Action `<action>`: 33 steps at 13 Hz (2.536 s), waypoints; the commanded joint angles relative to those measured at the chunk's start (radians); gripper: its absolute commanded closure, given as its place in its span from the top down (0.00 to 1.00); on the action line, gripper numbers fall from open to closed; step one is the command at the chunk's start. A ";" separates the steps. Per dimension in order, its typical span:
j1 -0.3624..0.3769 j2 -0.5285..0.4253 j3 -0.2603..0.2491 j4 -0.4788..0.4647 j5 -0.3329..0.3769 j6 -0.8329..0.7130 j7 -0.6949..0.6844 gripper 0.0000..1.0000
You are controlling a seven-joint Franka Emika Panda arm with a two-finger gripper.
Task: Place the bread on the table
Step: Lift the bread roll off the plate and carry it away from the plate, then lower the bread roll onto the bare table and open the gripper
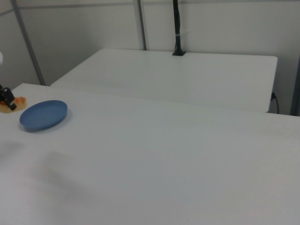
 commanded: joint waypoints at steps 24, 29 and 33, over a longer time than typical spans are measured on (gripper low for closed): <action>0.013 0.128 0.209 -0.368 -0.094 0.388 0.185 0.58; 0.009 0.112 0.209 -0.353 -0.091 0.368 0.202 1.00; -0.023 0.036 0.210 -0.204 -0.020 0.116 0.196 1.00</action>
